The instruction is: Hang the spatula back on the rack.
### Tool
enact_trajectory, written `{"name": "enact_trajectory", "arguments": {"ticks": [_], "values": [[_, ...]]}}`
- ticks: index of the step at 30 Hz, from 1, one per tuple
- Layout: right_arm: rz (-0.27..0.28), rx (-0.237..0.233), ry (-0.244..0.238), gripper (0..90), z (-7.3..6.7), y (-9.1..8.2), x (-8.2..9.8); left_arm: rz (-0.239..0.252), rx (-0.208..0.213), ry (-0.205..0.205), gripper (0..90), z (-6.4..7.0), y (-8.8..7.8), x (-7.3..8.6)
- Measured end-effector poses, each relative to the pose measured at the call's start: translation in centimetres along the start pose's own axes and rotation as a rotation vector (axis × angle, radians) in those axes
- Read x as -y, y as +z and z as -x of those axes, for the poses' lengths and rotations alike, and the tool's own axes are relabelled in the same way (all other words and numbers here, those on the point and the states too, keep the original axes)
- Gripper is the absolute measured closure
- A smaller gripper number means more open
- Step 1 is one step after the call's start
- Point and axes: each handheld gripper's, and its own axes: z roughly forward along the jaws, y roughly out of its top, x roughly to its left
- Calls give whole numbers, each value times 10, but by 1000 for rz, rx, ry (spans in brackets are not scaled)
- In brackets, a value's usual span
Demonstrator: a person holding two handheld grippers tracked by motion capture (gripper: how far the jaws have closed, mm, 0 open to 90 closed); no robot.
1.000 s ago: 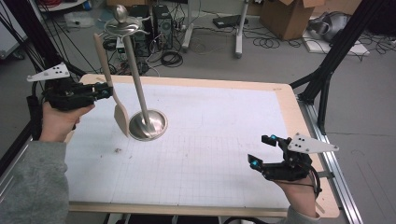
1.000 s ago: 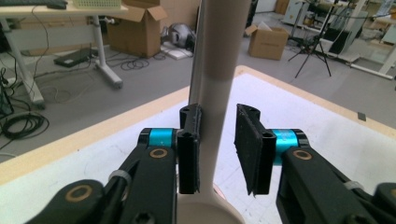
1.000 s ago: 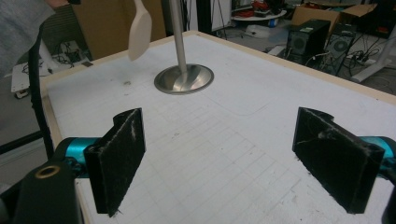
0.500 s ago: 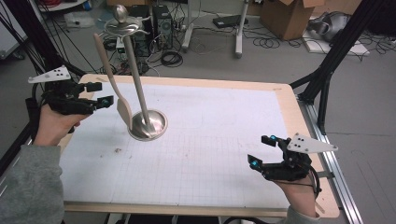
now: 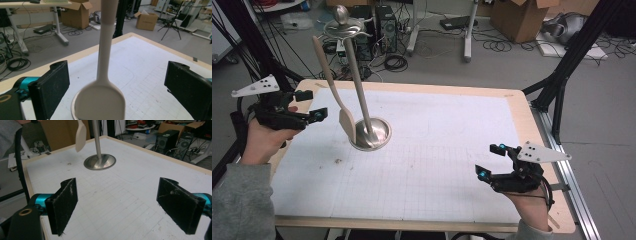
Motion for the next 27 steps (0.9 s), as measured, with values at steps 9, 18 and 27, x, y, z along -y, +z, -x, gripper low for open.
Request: {"name": "enact_trajectory", "arguments": {"ticks": [9,18,27], "values": [[-3,-8,1,162,0,4,-1,22,-24,36,65,10,-18,16],[-7,-20,-10,162,0,11,-3,36,-53,73,65,23,-38,30],[-16,-33,-7,162,0,17,-4,47,-80,72,65,33,-46,44]]}}
